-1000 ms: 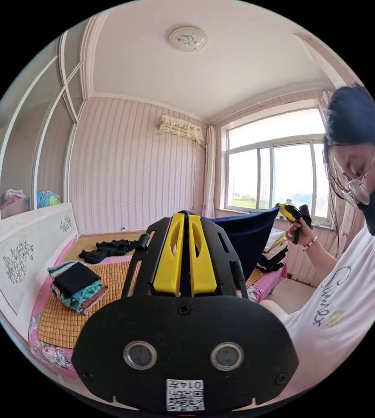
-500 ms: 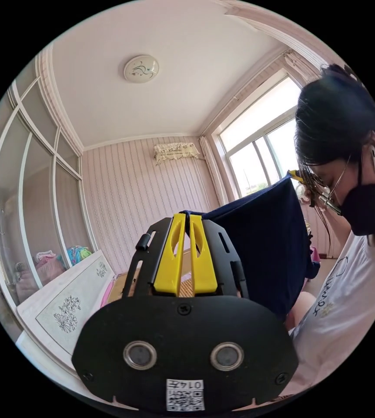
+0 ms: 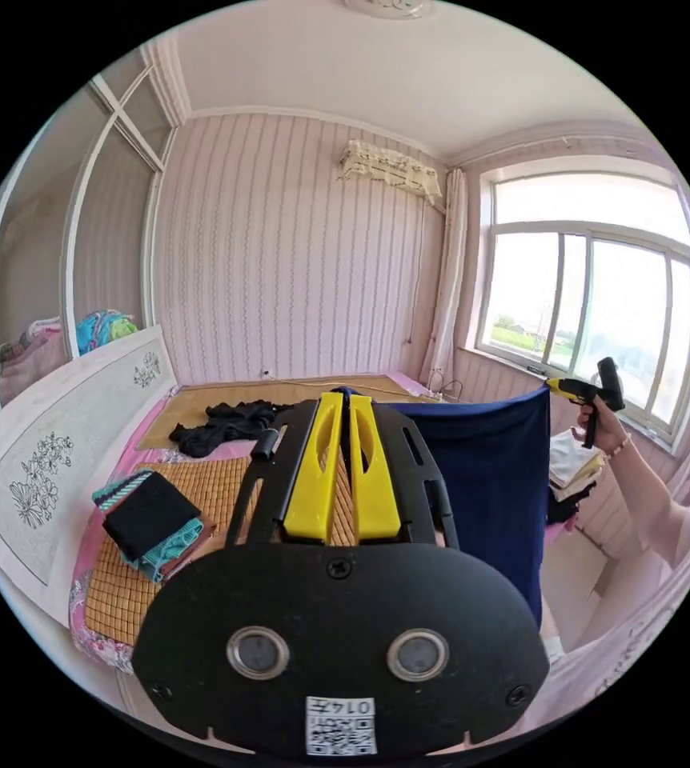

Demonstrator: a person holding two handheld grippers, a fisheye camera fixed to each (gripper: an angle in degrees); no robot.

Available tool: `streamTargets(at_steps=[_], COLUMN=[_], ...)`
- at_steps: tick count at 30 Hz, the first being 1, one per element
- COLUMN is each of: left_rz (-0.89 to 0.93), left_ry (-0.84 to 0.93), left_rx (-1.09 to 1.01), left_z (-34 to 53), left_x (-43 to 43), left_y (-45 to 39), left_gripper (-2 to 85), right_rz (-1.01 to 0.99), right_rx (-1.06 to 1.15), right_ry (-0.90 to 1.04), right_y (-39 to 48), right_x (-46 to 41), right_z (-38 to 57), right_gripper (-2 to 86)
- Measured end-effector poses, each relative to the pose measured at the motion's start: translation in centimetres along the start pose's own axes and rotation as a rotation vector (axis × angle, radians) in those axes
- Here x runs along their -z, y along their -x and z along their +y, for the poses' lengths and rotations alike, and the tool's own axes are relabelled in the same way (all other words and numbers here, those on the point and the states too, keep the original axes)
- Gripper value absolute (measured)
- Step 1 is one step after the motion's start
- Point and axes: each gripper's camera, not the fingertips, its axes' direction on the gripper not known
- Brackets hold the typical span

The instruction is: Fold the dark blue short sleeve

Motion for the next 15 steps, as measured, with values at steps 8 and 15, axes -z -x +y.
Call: streamTargets(at_steps=[8, 15], left_rz=[-0.099, 0.003], left_ry=[-0.103, 0.269], left_rx=[-0.113, -0.072], left_z=[-7.0, 8.4], left_x=[-6.9, -20.3], left_y=[-1.5, 1.8], left_gripper=[-0.5, -0.5], right_rz=[0.059, 0.15], right_rx=[0.197, 0.047], right_ry=[-0.255, -0.006], right_y=[1.1, -8.1], right_x=[-1.4, -8.9], right_z=[-10.6, 0.0], right_gripper=[-0.8, -0.7])
